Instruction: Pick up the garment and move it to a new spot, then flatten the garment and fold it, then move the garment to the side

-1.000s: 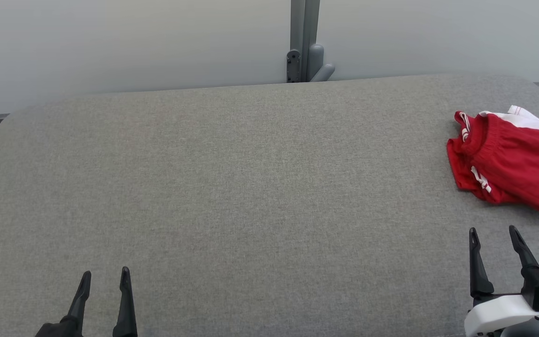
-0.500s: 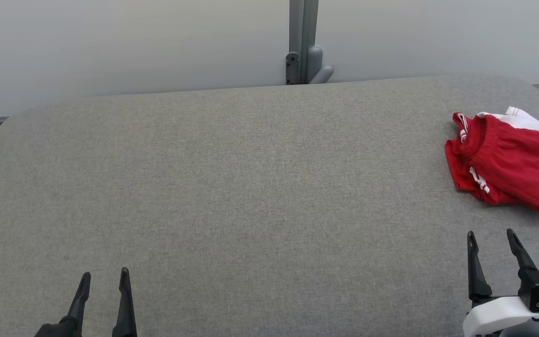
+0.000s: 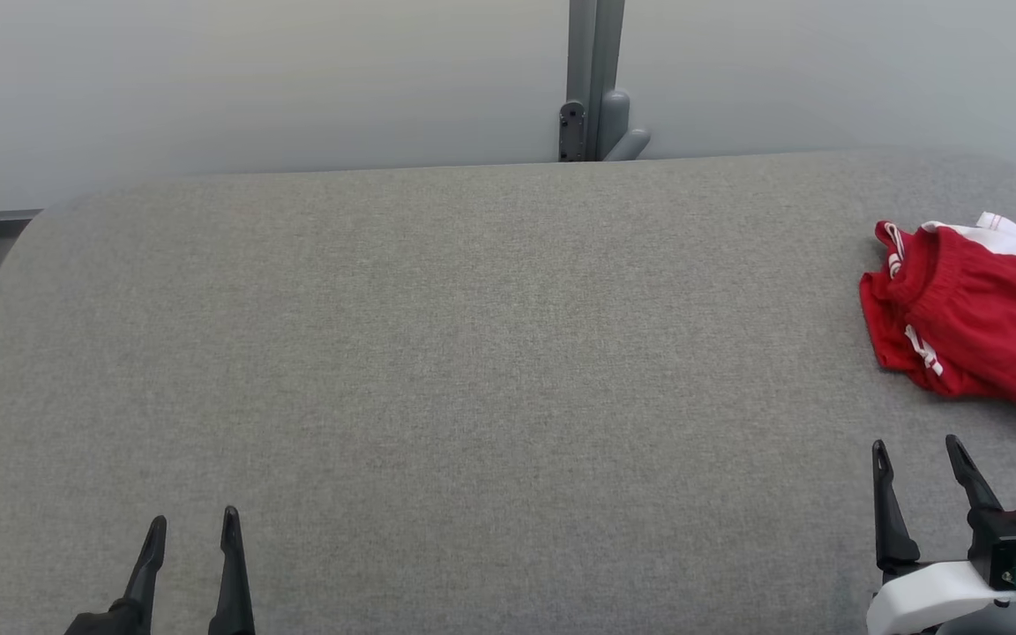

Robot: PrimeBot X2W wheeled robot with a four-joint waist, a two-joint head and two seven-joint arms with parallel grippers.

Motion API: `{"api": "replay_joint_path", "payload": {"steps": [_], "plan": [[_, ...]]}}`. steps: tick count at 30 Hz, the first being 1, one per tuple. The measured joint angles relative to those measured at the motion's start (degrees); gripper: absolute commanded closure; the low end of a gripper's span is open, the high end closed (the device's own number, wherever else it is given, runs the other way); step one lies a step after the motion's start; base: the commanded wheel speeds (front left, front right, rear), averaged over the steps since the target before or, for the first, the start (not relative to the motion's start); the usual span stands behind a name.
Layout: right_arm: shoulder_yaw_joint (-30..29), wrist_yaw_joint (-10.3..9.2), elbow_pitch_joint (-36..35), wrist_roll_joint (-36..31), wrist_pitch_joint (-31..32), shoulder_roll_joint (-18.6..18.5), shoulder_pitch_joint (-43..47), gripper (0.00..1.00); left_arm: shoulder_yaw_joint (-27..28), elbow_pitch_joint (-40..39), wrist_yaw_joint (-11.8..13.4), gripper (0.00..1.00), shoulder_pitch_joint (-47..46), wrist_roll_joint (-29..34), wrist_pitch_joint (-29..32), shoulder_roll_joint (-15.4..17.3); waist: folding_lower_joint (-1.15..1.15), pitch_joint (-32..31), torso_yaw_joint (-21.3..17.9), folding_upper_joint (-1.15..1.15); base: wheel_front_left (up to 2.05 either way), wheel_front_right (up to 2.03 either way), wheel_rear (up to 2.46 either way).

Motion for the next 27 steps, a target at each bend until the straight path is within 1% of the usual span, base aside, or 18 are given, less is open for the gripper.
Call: {"api": "replay_joint_path", "payload": {"steps": [4, 7, 8, 12, 14, 27], "plan": [[0.2, -0.01, -0.1, 0.0, 0.0, 0.0, 0.0, 0.00, 0.0, -0.1, 0.0, 0.00, 0.2, 0.0, 0.0, 0.0, 0.00, -0.3, 0.5, 0.00, 0.00, 0.00, 0.00], [1.9, 0.01, -1.1, -1.1, 0.0, 0.0, 0.0, 0.00, -0.2, 0.0, 0.0, 0.00, 0.2, 0.0, 0.0, 0.0, 0.00, -0.2, 0.6, 0.00, 0.00, 0.00, 0.00], [2.0, 0.02, -0.7, -1.0, 0.0, 0.3, 0.1, 1.00, -0.2, 0.4, 0.0, 1.00, 0.2, 0.0, 0.0, -0.1, 0.00, -0.2, 0.6, 0.00, 0.00, 0.00, 0.00], [2.0, 0.02, 1.6, -0.8, 0.3, 0.8, 0.4, 1.00, -0.4, 2.4, 0.0, 1.00, 0.2, 0.0, 0.0, -0.4, 0.00, -0.2, 0.6, 0.00, 0.00, 0.00, 0.00], [1.8, 0.02, 2.4, 0.6, 1.1, 1.0, 0.4, 1.00, -0.4, 2.9, 0.0, 1.00, 0.2, -1.3, 0.5, -0.5, 0.00, -0.2, 0.6, 0.00, 0.00, 0.00, 0.00], [2.0, 0.02, 2.9, 17.2, 4.4, 0.9, -0.6, 1.00, -0.3, 3.5, 0.0, 1.00, -1.4, -15.4, 3.9, -0.4, 0.00, -0.2, 0.4, 0.00, 0.00, 0.00, 0.00]]}}
